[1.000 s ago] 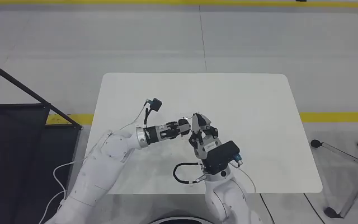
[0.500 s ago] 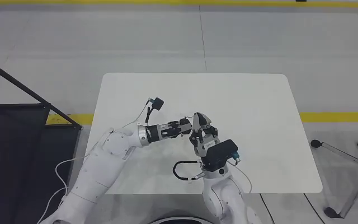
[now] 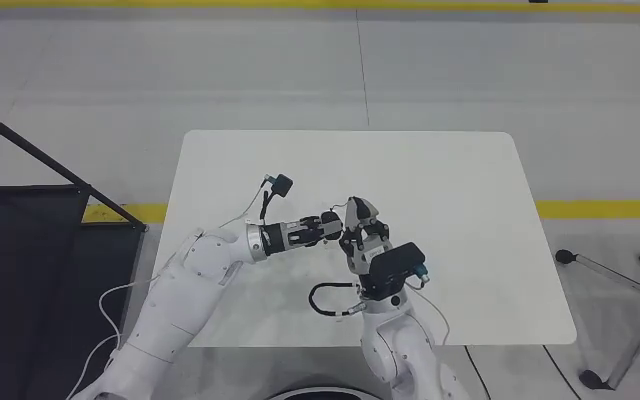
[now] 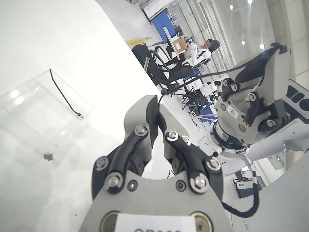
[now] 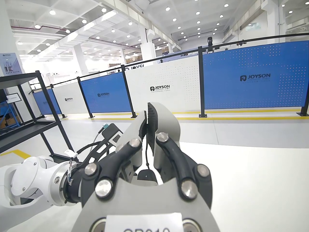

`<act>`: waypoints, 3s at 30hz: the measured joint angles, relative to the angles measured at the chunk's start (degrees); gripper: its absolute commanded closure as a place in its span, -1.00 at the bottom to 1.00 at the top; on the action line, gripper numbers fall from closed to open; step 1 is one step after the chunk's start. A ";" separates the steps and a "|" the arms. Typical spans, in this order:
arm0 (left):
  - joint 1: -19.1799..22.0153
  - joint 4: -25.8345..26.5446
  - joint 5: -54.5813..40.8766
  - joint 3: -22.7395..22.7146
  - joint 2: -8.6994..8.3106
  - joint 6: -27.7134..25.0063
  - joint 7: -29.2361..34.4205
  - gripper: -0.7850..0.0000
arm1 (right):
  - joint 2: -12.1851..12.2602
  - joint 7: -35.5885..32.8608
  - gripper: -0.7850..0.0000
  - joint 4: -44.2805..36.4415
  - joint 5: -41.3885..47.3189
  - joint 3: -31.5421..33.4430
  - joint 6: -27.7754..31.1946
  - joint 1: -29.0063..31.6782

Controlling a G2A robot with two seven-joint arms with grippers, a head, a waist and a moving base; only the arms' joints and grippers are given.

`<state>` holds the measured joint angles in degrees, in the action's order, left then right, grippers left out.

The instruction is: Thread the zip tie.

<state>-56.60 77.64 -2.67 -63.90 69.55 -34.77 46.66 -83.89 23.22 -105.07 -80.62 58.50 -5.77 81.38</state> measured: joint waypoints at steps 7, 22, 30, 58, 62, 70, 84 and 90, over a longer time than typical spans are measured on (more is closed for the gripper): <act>0.00 0.00 0.00 0.00 0.00 0.00 0.00 1.00 | -0.15 -0.07 1.00 0.30 0.51 0.10 0.18 -0.26; 0.00 0.00 0.00 0.00 0.00 0.00 0.00 1.00 | -0.40 -0.48 1.00 0.62 0.43 0.10 0.23 -0.46; 0.00 0.00 0.00 0.00 0.00 0.00 0.00 1.00 | -0.46 -0.53 1.00 0.66 0.05 0.27 0.33 -0.23; 0.00 0.00 0.00 0.00 0.00 0.00 0.00 1.00 | 0.19 -2.25 1.00 -0.45 -3.68 2.36 1.47 3.48; 0.00 0.00 0.00 0.00 0.00 0.00 0.00 1.00 | 0.31 -2.90 1.00 -0.65 -4.59 2.66 1.32 4.01; 0.00 0.00 0.00 0.00 0.00 0.00 0.00 1.00 | 0.50 -3.74 1.00 -1.03 -5.35 3.26 0.89 5.02; 0.00 0.00 0.00 0.00 0.00 0.00 0.00 1.00 | 0.85 -4.84 1.00 -1.30 -6.77 4.03 1.44 6.13; 0.00 0.00 0.00 0.00 0.00 0.00 0.00 1.00 | 0.96 -6.03 1.00 -1.55 -7.70 4.16 1.23 6.39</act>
<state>-56.60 77.64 -2.67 -63.90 69.55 -34.77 46.66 -82.93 17.19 -106.62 -88.33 62.66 -4.54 87.77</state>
